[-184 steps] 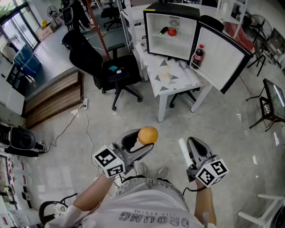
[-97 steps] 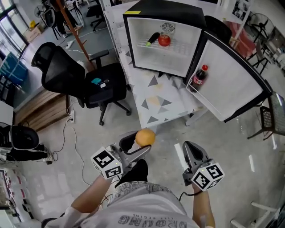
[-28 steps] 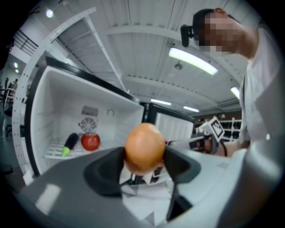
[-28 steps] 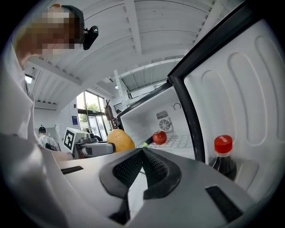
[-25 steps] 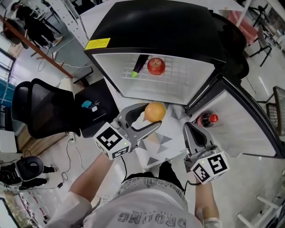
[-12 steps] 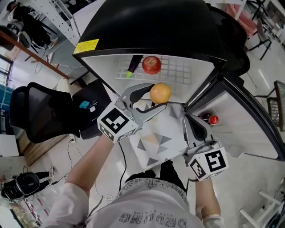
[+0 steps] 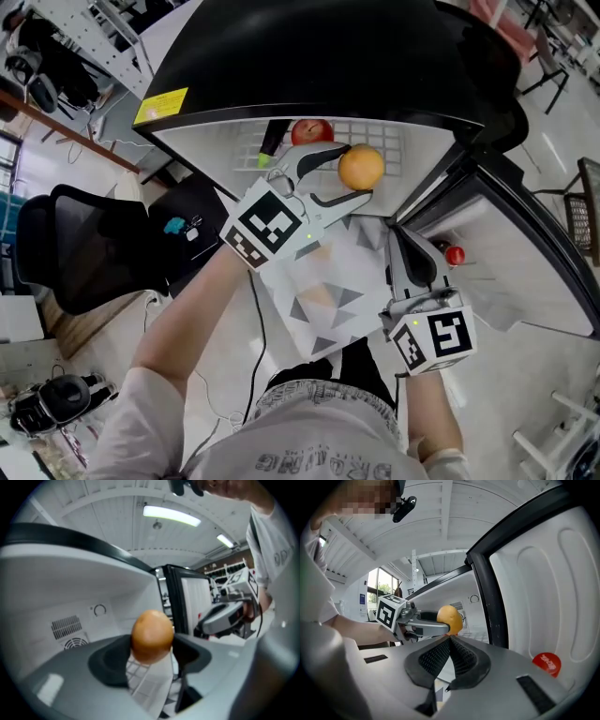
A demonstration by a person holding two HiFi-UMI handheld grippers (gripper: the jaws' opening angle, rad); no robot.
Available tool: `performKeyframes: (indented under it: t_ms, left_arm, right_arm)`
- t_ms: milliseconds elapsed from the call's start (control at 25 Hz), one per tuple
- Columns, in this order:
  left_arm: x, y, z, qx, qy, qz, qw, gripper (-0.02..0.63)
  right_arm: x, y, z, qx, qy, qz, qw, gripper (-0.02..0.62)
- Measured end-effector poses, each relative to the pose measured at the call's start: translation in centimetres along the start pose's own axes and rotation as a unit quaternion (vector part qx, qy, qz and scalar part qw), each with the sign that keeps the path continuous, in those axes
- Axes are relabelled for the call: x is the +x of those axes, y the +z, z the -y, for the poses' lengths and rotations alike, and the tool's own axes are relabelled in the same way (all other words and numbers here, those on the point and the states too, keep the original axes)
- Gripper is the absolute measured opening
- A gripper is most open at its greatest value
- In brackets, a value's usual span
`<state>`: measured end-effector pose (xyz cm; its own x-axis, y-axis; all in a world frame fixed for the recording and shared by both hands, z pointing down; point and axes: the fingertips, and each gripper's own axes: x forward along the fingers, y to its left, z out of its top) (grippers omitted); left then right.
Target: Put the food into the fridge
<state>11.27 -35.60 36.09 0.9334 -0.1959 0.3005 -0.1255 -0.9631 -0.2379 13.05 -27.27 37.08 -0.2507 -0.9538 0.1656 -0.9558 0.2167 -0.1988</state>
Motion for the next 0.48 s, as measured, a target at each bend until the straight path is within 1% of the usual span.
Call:
performKeyframes:
  t_ms: [160,320,400,480]
  left_arm:
    - [1.6,0.1,-0.6,0.043,-0.013,-0.020,0.9988,0.285]
    - [3.1,-0.5,-1.1,0.080,-0.021,-0.047,0.9954,0.285]
    - [3.8,-0.8,-1.3,0.101,-0.024,-0.063,0.9926,0.285]
    - [4.6,-1.0,-1.4,0.131,-0.027,-0.077,0.9880,0.285]
  right_arm:
    - [0.5,0.2,0.2,-0.002,-0.007,0.005,1.000,0.003]
    - [0.7,0.2,0.5,-0.003,-0.010,0.009,1.000,0.003]
    - [0.8,0.1,0.6,-0.005,-0.014,0.012,1.000,0.003]
    - [0.9,0.0,0.7,-0.002,-0.015,0.015,1.000,0.003]
